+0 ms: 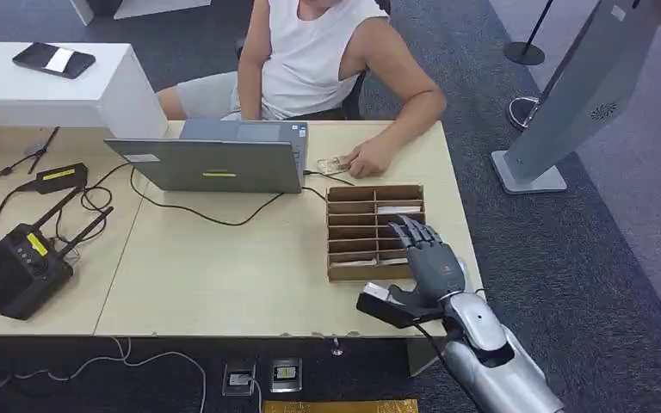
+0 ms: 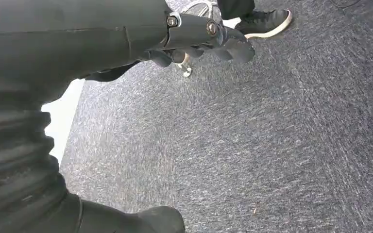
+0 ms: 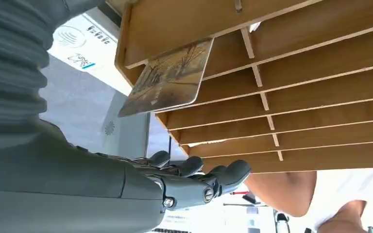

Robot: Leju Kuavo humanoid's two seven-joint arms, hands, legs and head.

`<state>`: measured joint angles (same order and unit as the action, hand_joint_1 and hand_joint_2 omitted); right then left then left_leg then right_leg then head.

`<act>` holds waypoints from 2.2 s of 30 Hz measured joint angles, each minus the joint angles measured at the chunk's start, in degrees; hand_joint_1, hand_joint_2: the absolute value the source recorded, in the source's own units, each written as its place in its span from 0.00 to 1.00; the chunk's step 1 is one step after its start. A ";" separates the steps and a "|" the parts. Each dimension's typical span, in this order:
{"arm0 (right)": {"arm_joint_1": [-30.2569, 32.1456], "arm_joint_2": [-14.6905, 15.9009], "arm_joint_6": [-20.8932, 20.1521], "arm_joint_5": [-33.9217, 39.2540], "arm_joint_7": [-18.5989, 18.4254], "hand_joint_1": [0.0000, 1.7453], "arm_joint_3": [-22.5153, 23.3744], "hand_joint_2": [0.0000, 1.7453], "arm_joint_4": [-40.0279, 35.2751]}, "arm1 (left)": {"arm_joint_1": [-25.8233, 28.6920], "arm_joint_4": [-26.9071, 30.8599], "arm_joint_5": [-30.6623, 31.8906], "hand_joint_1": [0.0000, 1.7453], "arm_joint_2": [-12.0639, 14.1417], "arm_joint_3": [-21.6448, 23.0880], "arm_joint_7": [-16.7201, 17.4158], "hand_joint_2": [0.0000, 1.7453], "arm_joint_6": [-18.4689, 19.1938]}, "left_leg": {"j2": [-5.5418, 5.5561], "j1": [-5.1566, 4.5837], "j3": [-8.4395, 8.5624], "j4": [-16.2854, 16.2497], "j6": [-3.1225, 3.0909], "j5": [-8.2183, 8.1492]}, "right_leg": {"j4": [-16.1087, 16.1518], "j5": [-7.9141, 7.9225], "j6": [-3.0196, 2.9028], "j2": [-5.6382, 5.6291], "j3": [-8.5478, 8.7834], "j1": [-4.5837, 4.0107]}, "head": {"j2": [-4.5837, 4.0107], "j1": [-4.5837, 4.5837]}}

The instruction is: Pass the card to the sensor for recognition and then transmit it.

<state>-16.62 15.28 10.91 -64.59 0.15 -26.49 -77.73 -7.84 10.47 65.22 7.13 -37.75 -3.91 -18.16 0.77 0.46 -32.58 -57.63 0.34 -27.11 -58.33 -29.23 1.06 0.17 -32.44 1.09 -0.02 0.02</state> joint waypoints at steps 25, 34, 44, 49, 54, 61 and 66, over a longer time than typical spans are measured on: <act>-1.44 -0.66 -0.61 1.33 0.17 1.00 0.02 1.00 4.66 | 0.00 0.00 0.00 0.00 0.00 -0.02 0.00 1.00 -0.04 | 0.00 0.00 0.00 0.00 0.00 0.00 | 0.00 0.00 0.00 0.00 0.00 0.00 | 0.00 0.00; -1.71 -0.68 -0.42 2.10 0.11 1.00 0.31 1.00 5.58 | 0.00 0.00 0.09 0.00 0.00 -0.02 0.00 1.00 -0.37 | 0.00 0.00 0.00 0.00 0.00 0.00 | 0.00 0.00 0.00 0.00 0.00 0.00 | 0.00 0.00; -1.90 -0.70 0.24 2.80 0.48 1.00 0.42 1.00 6.54 | 0.00 0.00 0.24 0.00 -0.04 -0.02 0.00 1.00 -0.44 | 0.00 0.00 0.01 0.00 0.00 0.00 | 0.00 0.00 0.00 0.00 0.01 0.00 | 0.00 0.00; -2.64 -0.74 1.82 3.23 1.07 1.00 0.50 1.00 6.82 | 0.00 0.00 0.48 0.00 -0.17 -0.02 0.00 1.00 -0.61 | 0.00 0.00 0.01 0.00 0.00 0.00 | 0.00 0.00 0.00 -0.01 0.01 0.00 | 0.00 0.00; -7.32 -0.61 3.63 3.36 1.66 1.00 2.73 1.00 5.40 | -0.06 0.00 1.18 0.00 -0.17 -0.02 0.00 1.00 -0.39 | -0.05 -0.01 0.05 -0.02 0.00 0.01 | 0.00 0.03 0.01 -0.09 0.00 0.01 | 0.00 -0.02; -16.48 0.70 4.96 4.74 3.28 1.00 7.51 1.00 1.88 | -0.18 0.00 1.68 0.00 -0.22 -0.02 0.00 1.00 0.04 | -0.06 -0.01 0.05 -0.04 -0.01 0.02 | 0.00 0.05 0.01 -0.10 0.00 0.01 | 0.00 -0.02; -21.79 0.83 5.36 5.57 4.55 1.00 9.03 1.00 0.99 | -0.31 0.00 1.27 0.00 -0.48 -0.02 -0.04 1.00 0.02 | -0.06 -0.01 0.03 -0.03 0.00 0.01 | -0.01 0.05 0.01 -0.12 -0.02 0.01 | 0.00 0.00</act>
<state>-38.41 16.11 16.26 -59.01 4.70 -17.46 -76.74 -8.15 10.47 66.49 6.64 -37.77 -3.96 -18.14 0.71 0.45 -32.55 -57.66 0.34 -27.10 -58.34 -29.18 1.06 0.05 -32.46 1.10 -0.02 0.02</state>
